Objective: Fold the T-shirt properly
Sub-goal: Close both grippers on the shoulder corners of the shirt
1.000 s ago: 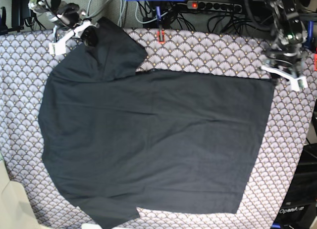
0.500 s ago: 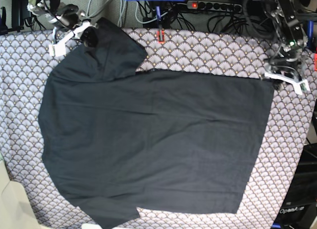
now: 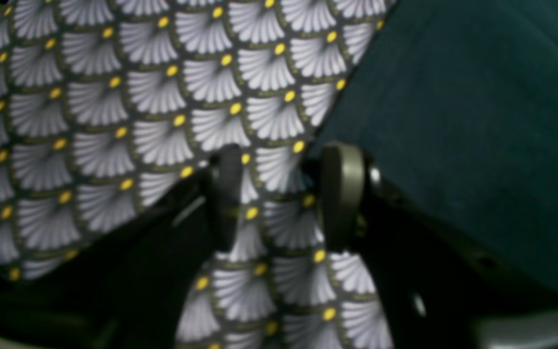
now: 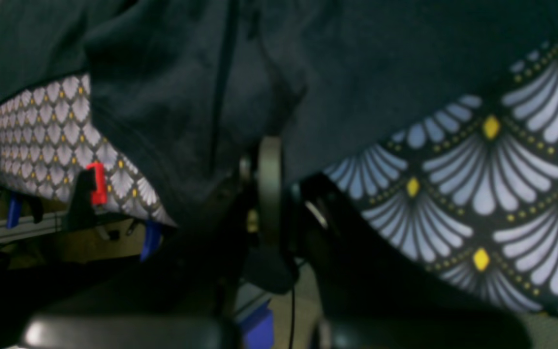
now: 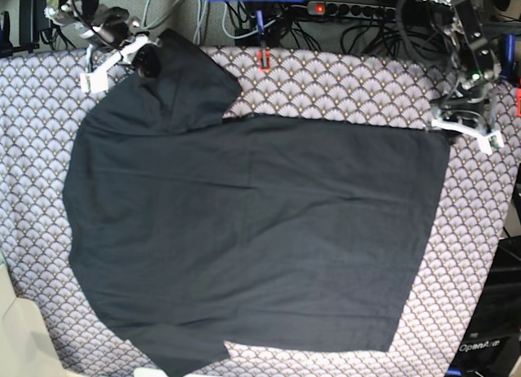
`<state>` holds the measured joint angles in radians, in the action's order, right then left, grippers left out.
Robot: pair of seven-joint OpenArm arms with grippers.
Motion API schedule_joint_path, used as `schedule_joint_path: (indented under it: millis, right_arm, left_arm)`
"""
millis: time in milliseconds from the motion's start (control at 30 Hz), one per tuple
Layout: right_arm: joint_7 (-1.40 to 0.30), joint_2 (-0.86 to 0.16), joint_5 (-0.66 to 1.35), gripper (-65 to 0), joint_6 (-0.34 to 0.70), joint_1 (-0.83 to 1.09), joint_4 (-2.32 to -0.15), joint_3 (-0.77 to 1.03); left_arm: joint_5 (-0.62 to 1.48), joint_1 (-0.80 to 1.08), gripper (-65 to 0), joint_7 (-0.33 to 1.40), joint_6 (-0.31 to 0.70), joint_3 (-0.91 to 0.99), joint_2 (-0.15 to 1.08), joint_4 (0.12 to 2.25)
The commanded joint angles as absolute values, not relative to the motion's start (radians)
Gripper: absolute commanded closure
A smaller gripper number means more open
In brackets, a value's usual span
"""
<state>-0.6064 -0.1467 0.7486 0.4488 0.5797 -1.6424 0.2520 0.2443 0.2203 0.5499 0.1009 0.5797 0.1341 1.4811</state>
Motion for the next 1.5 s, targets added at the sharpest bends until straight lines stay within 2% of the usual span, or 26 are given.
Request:
schedule_joint_path:
  millis: [0, 433, 800, 867, 1033, 1100, 1267, 1467]
  right_arm:
    - [-0.618, -0.156, 0.731, 0.0, 0.441, 0.585, -1.647, 0.255]
    - [-0.618, -0.168, 0.731, 0.0, 0.441, 0.585, -1.647, 0.255]
    - [-0.618, -0.17, 0.731, 0.0, 0.441, 0.584, -1.647, 0.255]
    - [-0.618, -0.17, 0.731, 0.0, 0.441, 0.584, -1.647, 0.255]
    - [-0.618, -0.17, 0.731, 0.0, 0.441, 0.584, -1.647, 0.255]
    - [-0.618, -0.17, 0.731, 0.0, 0.441, 0.584, -1.647, 0.255]
    - [-0.618, -0.189, 0.733, 0.0, 0.441, 0.584, -1.656, 0.255]
    - [-0.616, -0.205, 0.734, 0.0, 0.441, 0.567, -1.707, 0.262]
  left_arm:
    - [0.249, 0.209, -26.6, 0.53, 0.107, 0.567, 0.145, 1.498]
    - [0.243, 0.182, -26.5, 0.529, 0.107, 0.552, 0.143, 1.494]
    - [0.248, 0.157, -26.1, 0.529, 0.107, 0.552, 0.143, 1.382]
    - [0.249, 0.16, -23.1, 0.529, 0.107, 0.552, 0.143, 1.386]
    - [0.249, 0.162, -4.7, 0.532, 0.107, 0.552, 0.143, 1.386]
    - [0.249, 0.163, 0.0, 0.536, 0.107, 0.552, 0.143, 1.386]
    - [0.249, 0.165, 0.0, 0.535, 0.107, 0.55, 0.134, 1.409]
    - [0.249, 0.196, 0.0, 0.541, 0.107, 0.55, 0.114, 1.54]
